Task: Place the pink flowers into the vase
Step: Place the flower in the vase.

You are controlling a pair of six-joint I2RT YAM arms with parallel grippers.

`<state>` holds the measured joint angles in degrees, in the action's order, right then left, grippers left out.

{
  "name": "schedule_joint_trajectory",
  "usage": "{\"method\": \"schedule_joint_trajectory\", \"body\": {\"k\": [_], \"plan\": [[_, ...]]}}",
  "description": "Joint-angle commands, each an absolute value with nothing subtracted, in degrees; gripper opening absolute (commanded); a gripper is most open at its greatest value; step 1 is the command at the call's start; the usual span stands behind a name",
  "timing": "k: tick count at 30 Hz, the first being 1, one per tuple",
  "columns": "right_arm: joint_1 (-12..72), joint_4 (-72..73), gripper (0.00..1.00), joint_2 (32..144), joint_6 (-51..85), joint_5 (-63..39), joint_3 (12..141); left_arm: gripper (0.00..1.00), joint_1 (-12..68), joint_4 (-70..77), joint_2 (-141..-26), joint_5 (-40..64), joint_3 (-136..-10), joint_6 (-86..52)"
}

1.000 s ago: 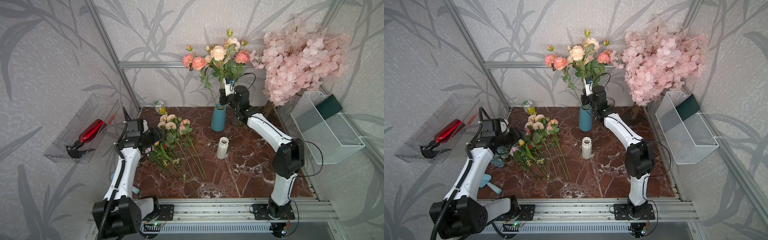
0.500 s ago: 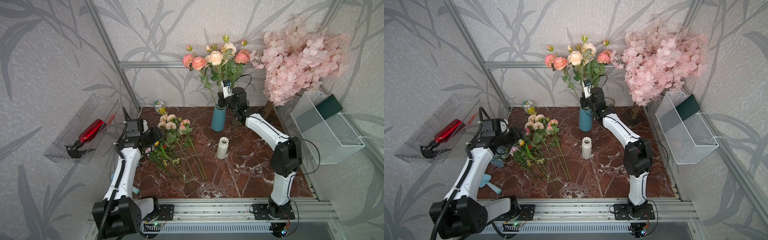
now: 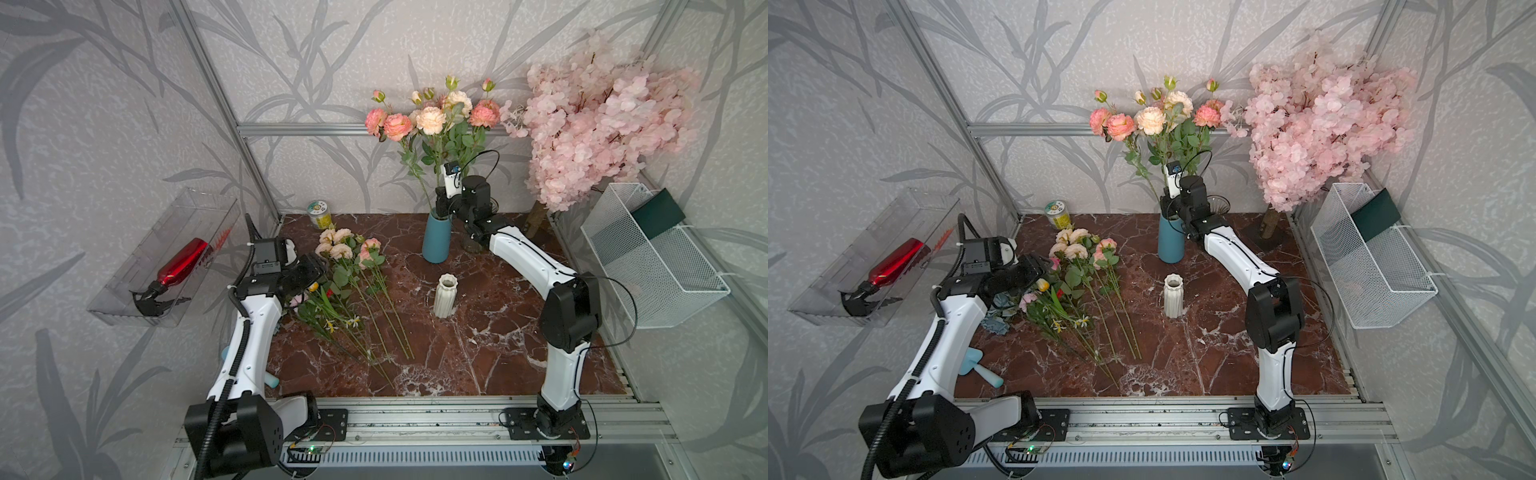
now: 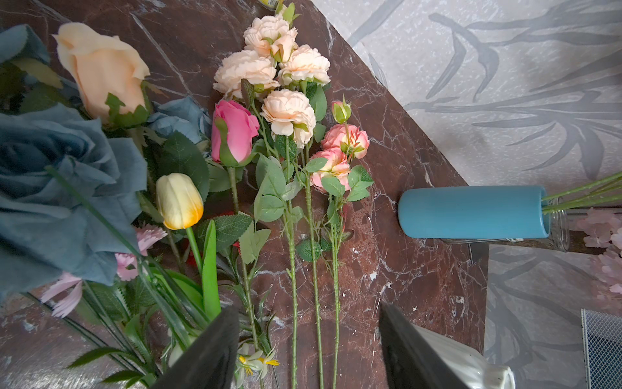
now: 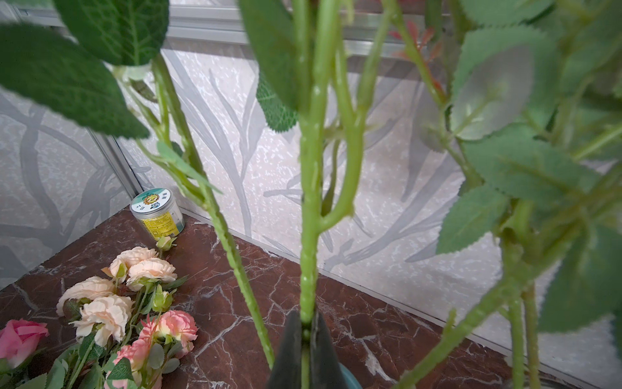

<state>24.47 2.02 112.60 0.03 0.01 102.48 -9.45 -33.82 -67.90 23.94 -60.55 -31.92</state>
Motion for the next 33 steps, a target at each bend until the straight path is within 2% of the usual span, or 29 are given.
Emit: {"method": "schedule_joint_trajectory", "body": {"k": [1,5,10,15,27,33], "plan": [[24.16,-1.45,0.00,114.35,0.35,1.17,103.59,0.67,-9.84,-33.40,-67.08,24.26,-59.90,-31.59],[24.15,-1.83,0.01,114.41,0.45,1.06,103.24,0.67,-9.89,-33.32,-67.15,24.26,-59.91,-31.66],[24.12,-1.32,0.19,113.75,0.70,0.79,102.41,0.67,-9.88,-33.42,-67.15,24.26,-59.86,-31.64],[24.17,-0.80,0.28,112.29,0.94,0.22,101.61,0.67,-9.94,-33.49,-67.02,24.35,-59.94,-31.78],[24.33,0.02,0.40,105.74,0.53,0.27,97.69,0.70,-9.94,-33.68,-67.32,24.26,-60.12,-32.00],[24.70,-0.12,0.42,101.08,0.82,1.49,93.91,0.71,-10.07,-33.83,-67.50,24.29,-60.12,-32.42]]}}
